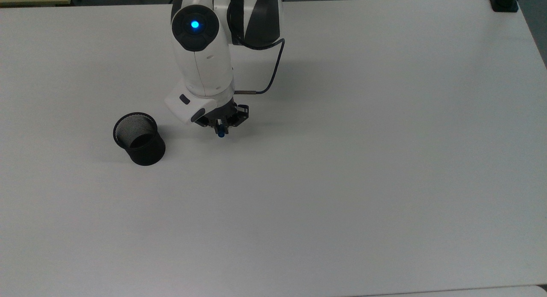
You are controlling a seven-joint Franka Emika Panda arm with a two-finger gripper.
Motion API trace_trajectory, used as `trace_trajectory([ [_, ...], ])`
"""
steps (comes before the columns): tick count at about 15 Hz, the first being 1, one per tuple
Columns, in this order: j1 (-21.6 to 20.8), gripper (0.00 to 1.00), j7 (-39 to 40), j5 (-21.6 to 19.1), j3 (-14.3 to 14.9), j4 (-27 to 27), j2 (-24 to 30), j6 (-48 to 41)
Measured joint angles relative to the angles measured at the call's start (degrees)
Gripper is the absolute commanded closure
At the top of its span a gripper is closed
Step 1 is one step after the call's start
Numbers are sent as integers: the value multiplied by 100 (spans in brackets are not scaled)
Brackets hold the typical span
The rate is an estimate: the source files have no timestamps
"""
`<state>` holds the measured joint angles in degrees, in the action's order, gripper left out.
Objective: Remove the marker
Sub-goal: 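Carry the marker beside the cup and lower it to the table, then open the gripper, release the marker, and raise the gripper away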
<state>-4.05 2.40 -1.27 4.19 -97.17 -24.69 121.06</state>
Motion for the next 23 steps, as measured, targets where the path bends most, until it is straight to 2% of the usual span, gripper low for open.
trace_trajectory([
  [2, 0, 50, -78, 73, -24, -11, -109, 191],
  [3, 0, 18, -89, 83, -28, -12, -163, 273],
  [4, 1, 0, -96, 85, -28, -19, -220, 376],
  [7, 2, 0, -183, 85, -28, 2, -303, 531],
  [10, 11, 0, -322, 85, -28, 108, -94, 505],
  [18, 122, 0, -864, 85, 42, 234, 2069, -1617],
  [23, 173, 0, -947, 85, 47, 148, 2856, -2666],
])
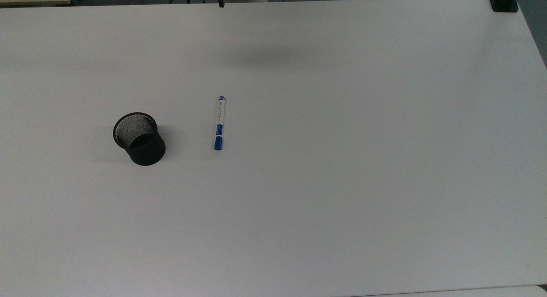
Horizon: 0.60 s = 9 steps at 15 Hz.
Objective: Remove the marker
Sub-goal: 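Open the gripper, release the marker, and raise the gripper away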
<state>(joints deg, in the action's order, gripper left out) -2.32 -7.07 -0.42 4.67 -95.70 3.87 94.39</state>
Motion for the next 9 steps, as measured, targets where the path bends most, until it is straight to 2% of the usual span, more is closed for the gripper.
trace_trajectory([
  [4, 5, 0, 127, 0, 0, -165, 141, -37],
  [9, 226, 0, 1145, 6, 5, -148, 101, 225],
])
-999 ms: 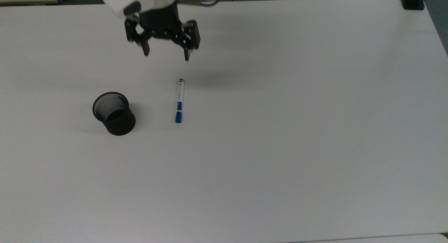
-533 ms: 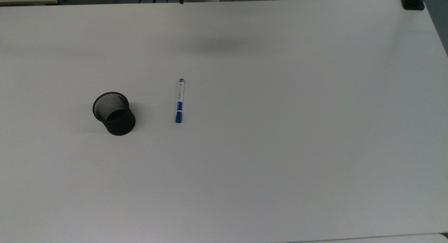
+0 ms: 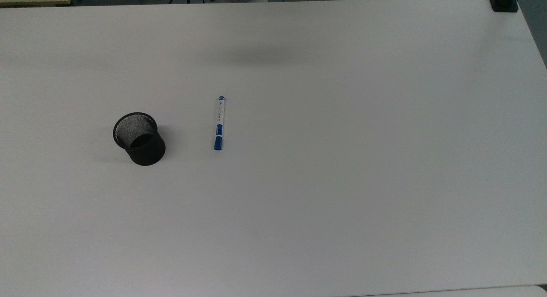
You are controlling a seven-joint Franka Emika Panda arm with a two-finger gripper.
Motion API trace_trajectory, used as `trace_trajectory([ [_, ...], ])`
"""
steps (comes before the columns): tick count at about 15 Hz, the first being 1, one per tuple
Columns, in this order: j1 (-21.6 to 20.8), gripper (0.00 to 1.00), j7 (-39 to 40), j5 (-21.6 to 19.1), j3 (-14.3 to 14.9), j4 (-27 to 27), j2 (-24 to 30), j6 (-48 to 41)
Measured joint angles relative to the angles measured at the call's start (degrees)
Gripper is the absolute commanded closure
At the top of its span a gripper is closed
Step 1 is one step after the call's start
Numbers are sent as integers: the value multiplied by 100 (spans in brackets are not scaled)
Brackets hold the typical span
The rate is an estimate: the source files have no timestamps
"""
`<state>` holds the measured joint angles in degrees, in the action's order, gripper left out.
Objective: Remove the marker
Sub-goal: 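Open the gripper, release the marker, and raise the gripper away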
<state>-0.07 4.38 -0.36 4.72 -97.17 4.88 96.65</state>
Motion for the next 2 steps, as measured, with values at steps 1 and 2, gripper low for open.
trace_trajectory([
  [1, 33, 0, 14, 0, 2, 25, 1, 77],
  [2, 49, 0, 14, 0, 2, 46, 1, 101],
])
